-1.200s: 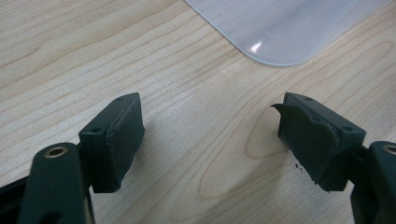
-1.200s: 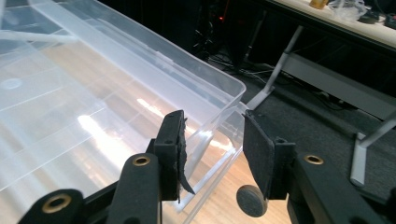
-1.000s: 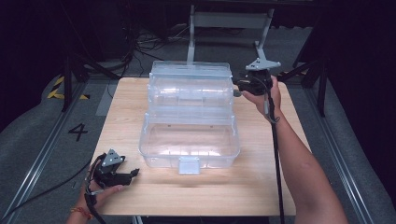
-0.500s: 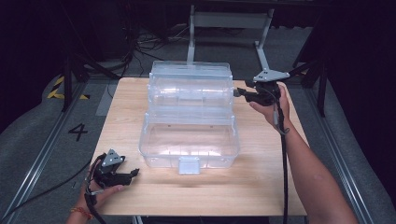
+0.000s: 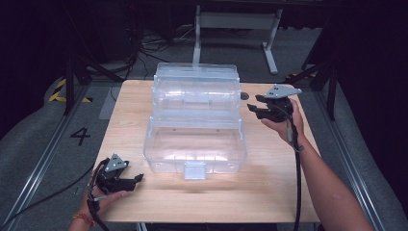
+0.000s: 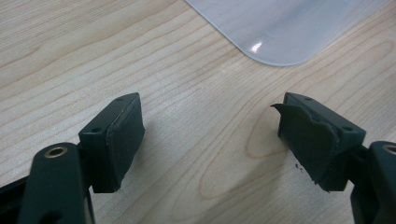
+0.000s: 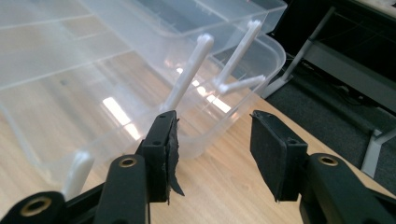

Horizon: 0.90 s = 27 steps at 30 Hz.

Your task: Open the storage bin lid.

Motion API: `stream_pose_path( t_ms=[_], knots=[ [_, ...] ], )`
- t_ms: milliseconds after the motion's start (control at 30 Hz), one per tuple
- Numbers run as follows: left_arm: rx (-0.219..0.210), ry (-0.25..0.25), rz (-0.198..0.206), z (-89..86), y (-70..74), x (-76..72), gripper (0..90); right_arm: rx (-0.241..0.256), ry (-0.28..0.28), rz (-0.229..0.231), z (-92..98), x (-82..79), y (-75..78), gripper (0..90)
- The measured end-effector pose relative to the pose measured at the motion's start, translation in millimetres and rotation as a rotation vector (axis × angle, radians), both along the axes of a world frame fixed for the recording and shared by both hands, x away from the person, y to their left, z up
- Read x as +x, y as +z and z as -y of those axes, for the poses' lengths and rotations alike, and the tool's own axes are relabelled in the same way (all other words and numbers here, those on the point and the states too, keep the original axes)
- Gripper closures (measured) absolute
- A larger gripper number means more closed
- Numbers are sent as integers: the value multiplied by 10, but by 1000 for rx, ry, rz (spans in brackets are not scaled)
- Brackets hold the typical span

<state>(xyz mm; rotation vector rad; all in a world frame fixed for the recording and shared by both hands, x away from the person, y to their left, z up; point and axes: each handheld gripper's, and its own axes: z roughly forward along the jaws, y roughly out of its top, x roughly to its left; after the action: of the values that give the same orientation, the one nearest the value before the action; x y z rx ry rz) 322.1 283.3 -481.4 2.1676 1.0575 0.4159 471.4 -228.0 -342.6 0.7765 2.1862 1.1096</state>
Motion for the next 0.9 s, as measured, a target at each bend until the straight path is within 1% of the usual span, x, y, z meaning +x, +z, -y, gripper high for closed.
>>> stream_pose_path(
  t_ms=[67,100,200,267,300,333,367,400,433,533,567,600,733,833,900],
  knots=[
    [0,0,0,0,0,0,229,-4,0,-3,12,-16,-16,514],
    [1,0,0,0,0,1,229,-19,-2,-5,35,-54,-50,510],
    [1,0,0,0,0,0,229,-32,0,-17,72,-100,-96,498],
    [1,0,0,-1,0,1,229,-38,-2,-16,89,-127,-119,496],
    [0,1,0,0,0,0,229,-53,4,-24,114,-166,-161,486],
    [0,1,0,0,0,0,229,-53,4,-24,114,-166,-161,486],
    [0,-1,1,-1,0,1,229,-61,7,-53,141,-194,-202,468],
    [0,-1,1,-1,0,1,229,-61,7,-53,141,-194,-202,468],
    [0,0,0,0,0,1,229,-72,8,-44,170,-248,-245,468],
    [1,0,0,-1,0,1,229,-89,9,-50,198,-292,-284,460],
    [-1,2,1,0,-1,2,229,-90,10,-44,221,-325,-307,460],
    [3,0,6,-2,0,6,229,-93,9,-47,244,-353,-328,459],
    [2,4,3,0,1,5,228,-102,10,-54,330,-437,-391,447],
    [3,3,5,-1,1,10,228,-112,5,-50,384,-494,-423,433],
    [3,3,5,-1,1,10,229,-116,12,-56,422,-537,-447,424]
  ],
)
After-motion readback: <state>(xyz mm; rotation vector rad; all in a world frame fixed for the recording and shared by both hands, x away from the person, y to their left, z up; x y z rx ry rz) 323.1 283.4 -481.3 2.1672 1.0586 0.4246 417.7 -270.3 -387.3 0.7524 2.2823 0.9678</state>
